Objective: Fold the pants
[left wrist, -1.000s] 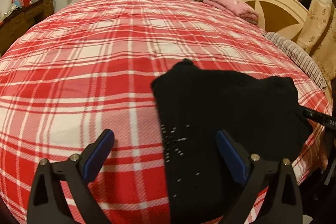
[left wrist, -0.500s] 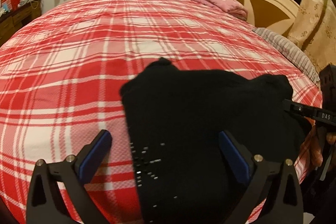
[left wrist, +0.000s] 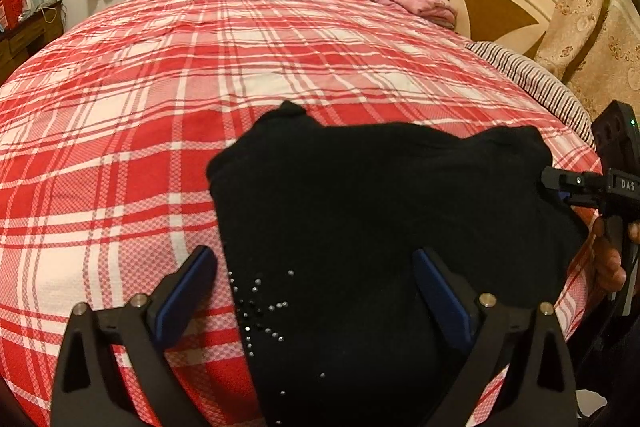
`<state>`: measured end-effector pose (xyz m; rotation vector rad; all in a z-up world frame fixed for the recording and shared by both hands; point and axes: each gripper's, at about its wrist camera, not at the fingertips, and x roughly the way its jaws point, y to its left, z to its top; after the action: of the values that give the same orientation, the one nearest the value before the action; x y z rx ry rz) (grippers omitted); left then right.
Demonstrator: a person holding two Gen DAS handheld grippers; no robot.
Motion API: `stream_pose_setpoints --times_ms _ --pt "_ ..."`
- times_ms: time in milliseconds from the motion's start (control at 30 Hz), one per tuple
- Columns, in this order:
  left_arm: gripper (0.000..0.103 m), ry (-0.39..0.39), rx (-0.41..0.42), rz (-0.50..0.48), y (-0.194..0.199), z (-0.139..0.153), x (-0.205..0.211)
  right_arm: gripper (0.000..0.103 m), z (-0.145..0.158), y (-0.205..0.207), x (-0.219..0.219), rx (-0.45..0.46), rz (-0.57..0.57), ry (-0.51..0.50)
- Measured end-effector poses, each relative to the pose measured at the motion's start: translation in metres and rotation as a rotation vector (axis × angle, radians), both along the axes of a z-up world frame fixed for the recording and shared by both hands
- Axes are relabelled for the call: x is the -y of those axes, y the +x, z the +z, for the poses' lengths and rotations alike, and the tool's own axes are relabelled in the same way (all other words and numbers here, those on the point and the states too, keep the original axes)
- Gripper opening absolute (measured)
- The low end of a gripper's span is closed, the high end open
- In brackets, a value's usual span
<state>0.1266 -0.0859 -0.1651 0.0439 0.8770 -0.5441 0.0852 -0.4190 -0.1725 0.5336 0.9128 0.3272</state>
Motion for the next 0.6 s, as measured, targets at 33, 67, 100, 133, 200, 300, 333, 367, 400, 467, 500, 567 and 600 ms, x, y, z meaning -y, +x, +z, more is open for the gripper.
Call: stream_pose_setpoints --times_ms 33,67,100,133,200,300,333,367,400,467,500,567,600 --pt "0.100 0.001 0.001 0.001 0.000 0.000 0.000 0.062 -0.001 0.001 0.000 -0.007 -0.005 0.008" --pt "0.100 0.002 0.001 0.001 -0.001 0.000 0.001 0.062 -0.001 0.001 0.000 -0.011 -0.008 0.014" --pt "0.100 0.001 0.000 0.001 0.000 0.000 0.000 0.062 -0.001 0.001 0.000 -0.011 -0.010 0.015" --pt "0.100 0.001 0.000 0.000 0.000 0.000 0.000 0.062 -0.002 0.002 -0.002 -0.012 -0.013 0.005" --pt "0.100 0.000 -0.001 -0.002 -0.001 0.000 -0.001 0.062 -0.002 0.003 -0.007 -0.018 -0.012 -0.037" --pt "0.093 -0.015 -0.009 -0.007 -0.002 0.002 -0.006 0.053 -0.001 0.003 -0.015 -0.009 0.000 -0.086" --pt "0.086 -0.025 -0.014 -0.011 -0.001 0.003 -0.008 0.044 -0.001 0.002 -0.014 -0.007 0.012 -0.067" --pt "0.078 -0.048 -0.028 -0.021 -0.002 0.004 -0.011 0.041 -0.003 0.001 -0.012 -0.008 0.024 -0.019" --pt "0.074 -0.068 -0.040 -0.026 -0.002 0.005 -0.014 0.038 -0.004 0.000 -0.009 -0.006 0.031 0.007" --pt "0.062 -0.109 -0.062 -0.039 -0.001 0.005 -0.017 0.035 -0.006 -0.001 -0.009 0.004 0.047 0.028" --pt "0.059 -0.118 -0.059 -0.050 -0.002 0.004 -0.017 0.033 -0.006 -0.002 -0.010 0.009 0.047 0.029" --pt "0.021 -0.158 -0.044 -0.080 -0.005 0.007 -0.019 0.032 -0.002 -0.004 -0.014 0.038 0.046 0.010" --pt "0.020 -0.180 -0.036 -0.077 -0.007 0.010 -0.022 0.031 0.001 -0.005 -0.016 0.050 0.048 -0.003"
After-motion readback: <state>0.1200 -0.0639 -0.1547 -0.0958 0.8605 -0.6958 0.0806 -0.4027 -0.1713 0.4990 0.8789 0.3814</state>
